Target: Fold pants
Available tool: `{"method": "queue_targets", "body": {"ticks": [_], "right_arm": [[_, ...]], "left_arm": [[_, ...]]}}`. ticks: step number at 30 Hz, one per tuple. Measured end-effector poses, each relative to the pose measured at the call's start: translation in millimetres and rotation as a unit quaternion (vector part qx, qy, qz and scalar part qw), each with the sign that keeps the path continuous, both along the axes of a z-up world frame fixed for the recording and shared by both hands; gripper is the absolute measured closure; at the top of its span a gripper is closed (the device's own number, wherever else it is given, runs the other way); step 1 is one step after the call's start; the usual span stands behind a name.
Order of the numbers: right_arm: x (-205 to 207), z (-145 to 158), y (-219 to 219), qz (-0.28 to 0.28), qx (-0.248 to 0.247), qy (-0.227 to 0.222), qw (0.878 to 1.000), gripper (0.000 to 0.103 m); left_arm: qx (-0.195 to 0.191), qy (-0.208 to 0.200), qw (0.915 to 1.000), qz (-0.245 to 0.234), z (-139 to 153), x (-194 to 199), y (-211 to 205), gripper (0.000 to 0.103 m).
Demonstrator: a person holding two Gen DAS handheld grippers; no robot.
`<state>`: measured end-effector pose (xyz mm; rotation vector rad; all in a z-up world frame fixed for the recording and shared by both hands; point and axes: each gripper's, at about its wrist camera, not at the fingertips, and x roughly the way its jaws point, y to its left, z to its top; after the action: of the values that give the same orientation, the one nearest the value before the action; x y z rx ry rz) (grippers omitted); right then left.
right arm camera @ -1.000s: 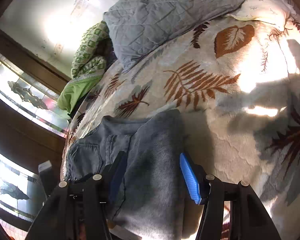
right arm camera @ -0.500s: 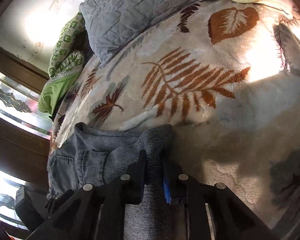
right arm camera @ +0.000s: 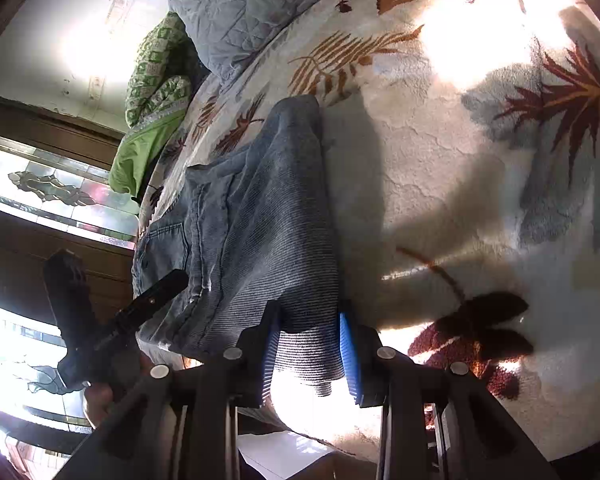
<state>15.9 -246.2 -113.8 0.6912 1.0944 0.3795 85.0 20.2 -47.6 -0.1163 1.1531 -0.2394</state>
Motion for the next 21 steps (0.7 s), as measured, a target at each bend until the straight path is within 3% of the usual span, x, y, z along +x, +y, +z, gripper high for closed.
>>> {"method": "queue_targets", "body": {"ticks": [5, 8, 10, 12, 14, 16, 18, 21], "right_arm": [[-11.9, 1.8, 7.6, 0.007, -0.022, -0.019, 1.000, 0.072], [-14.2, 4.8, 8.4, 0.011, -0.031, -0.020, 0.999, 0.072], [-16.5, 4.9, 6.1, 0.005, -0.026, -0.018, 0.999, 0.064], [-17.8, 2.2, 4.0, 0.005, -0.016, -0.019, 1.000, 0.064], [-17.6, -2.9, 0.9, 0.001, 0.000, -0.017, 1.000, 0.064], [-17.7, -4.7, -2.1, -0.004, 0.015, -0.017, 1.000, 0.064], [-17.8, -5.5, -3.1, -0.004, 0.020, -0.017, 1.000, 0.064], [-17.5, -5.8, -2.5, -0.003, 0.020, -0.018, 1.000, 0.064]], "left_arm": [[-0.072, 0.027, 0.9969, 0.017, 6.7, 33.0, 13.4, 0.002], [-0.078, 0.063, 0.9946, 0.027, -5.3, 56.1, 14.8, 0.002], [-0.067, 0.062, 0.9957, 0.017, -4.2, 61.6, 9.1, 0.003], [-0.060, 0.075, 0.9953, 0.013, -5.7, 66.9, 5.6, 0.004], [-0.060, 0.083, 0.9945, 0.022, -5.0, 69.9, 8.7, 0.017], [-0.097, 0.096, 0.9905, 0.014, -2.0, 70.4, 15.1, 0.053], [-0.133, 0.119, 0.9839, 0.014, -4.4, 69.8, 19.0, 0.056], [-0.119, 0.129, 0.9844, 0.014, -13.5, 67.7, 16.3, 0.056]]}}
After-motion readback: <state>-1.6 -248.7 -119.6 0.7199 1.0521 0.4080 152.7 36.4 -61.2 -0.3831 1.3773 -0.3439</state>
